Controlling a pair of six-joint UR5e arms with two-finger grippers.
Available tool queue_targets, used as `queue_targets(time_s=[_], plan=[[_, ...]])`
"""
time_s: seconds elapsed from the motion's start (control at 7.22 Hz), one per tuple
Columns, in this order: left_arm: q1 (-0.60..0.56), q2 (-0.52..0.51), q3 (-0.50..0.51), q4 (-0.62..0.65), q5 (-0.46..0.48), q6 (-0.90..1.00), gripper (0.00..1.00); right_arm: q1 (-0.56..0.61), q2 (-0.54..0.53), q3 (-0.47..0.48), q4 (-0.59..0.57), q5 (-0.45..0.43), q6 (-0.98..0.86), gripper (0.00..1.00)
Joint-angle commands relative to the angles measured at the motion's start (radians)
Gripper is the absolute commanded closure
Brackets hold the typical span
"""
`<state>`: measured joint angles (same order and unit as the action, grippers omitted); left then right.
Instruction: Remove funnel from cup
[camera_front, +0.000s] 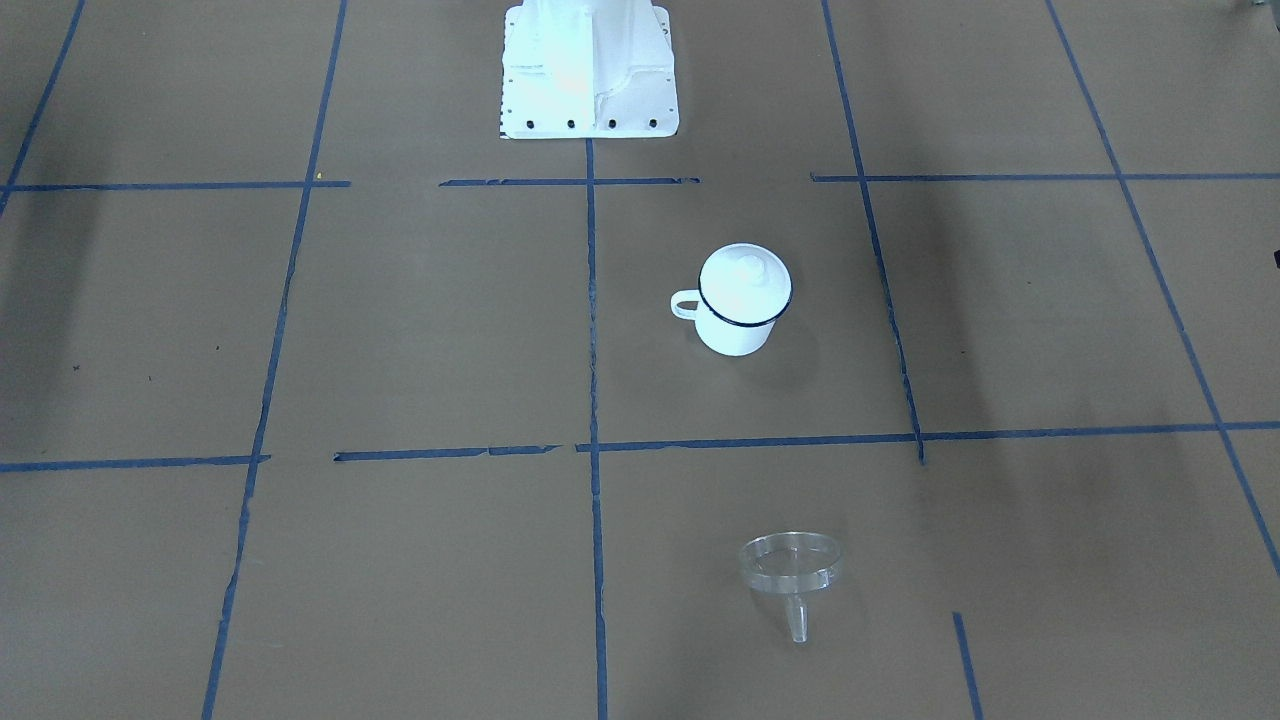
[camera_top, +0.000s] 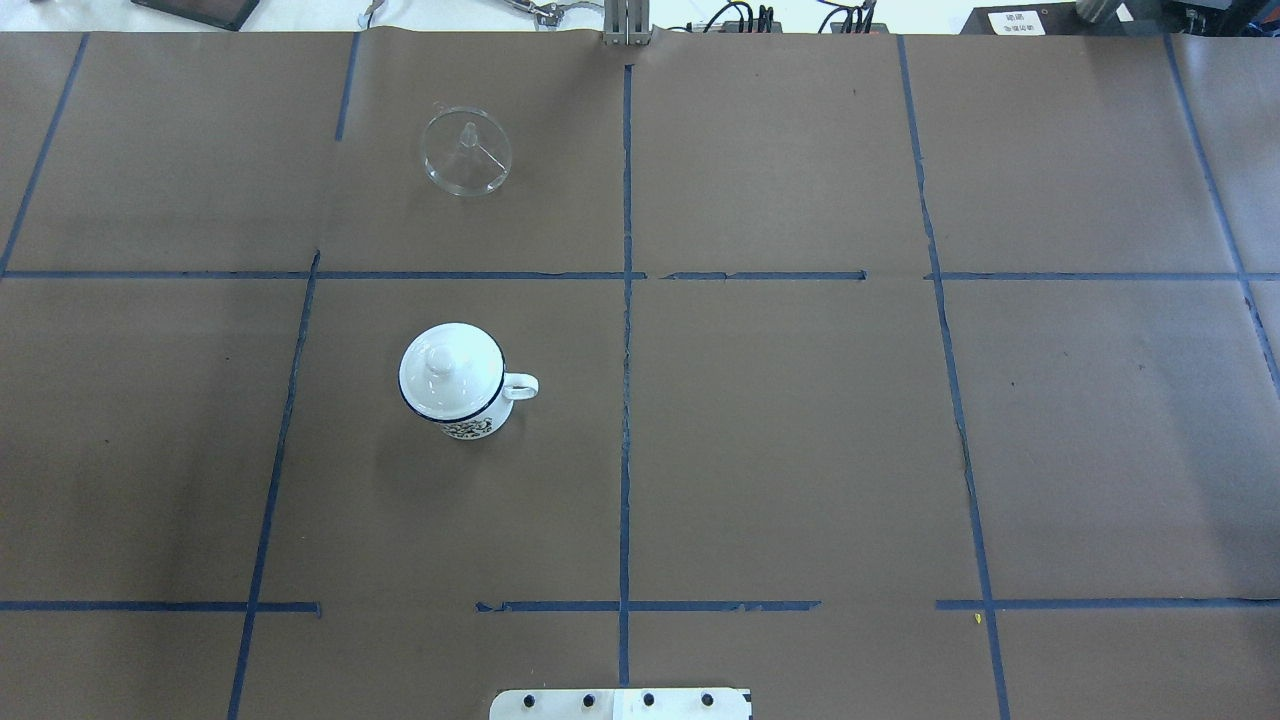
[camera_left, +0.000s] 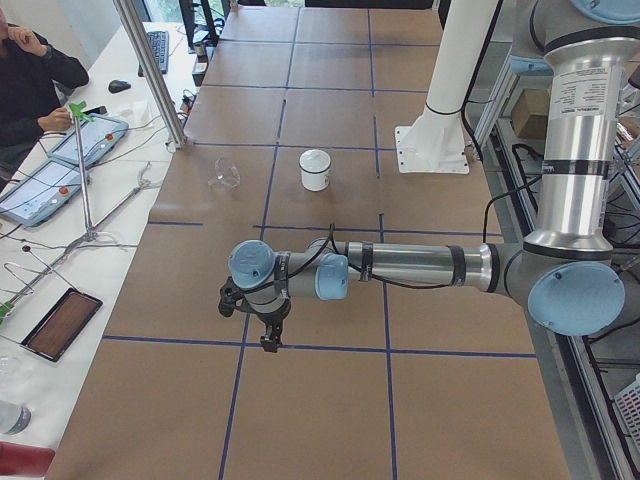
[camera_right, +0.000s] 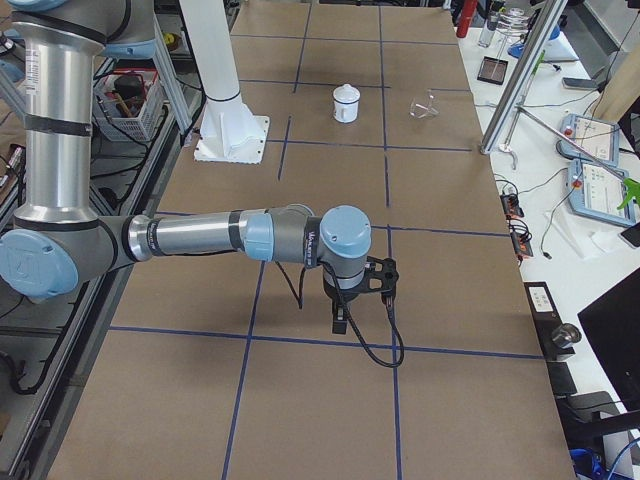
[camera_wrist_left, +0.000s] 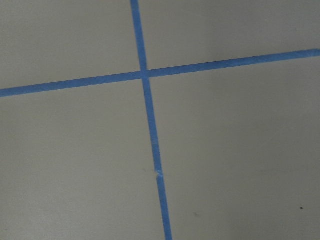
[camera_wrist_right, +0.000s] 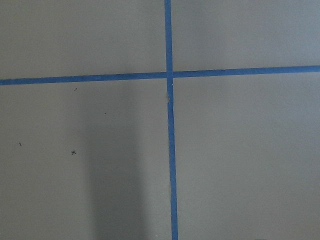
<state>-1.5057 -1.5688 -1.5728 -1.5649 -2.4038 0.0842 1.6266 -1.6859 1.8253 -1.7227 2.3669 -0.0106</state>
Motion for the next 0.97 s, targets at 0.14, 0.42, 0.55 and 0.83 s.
queue_targets(time_s=[0.14, 0.42, 0.55, 0.83], plan=[[-0.053, 0.003, -0.009, -0.003, 0.005, -0.006, 0.0, 0.007, 0.0, 0.002, 0.0, -0.002, 0.0, 0.0], [-0.064, 0.004, -0.012, -0.001, 0.005, -0.007, 0.0, 0.009, 0.0, 0.003, 0.0, 0.0, 0.0, 0.0], [-0.064, 0.004, -0.012, -0.001, 0.005, -0.007, 0.0, 0.009, -0.002, 0.012, 0.0, -0.002, 0.001, 0.0], [-0.064, 0.004, -0.012, -0.001, 0.005, -0.009, 0.0, 0.009, -0.002, 0.014, 0.0, -0.002, 0.006, 0.0]])
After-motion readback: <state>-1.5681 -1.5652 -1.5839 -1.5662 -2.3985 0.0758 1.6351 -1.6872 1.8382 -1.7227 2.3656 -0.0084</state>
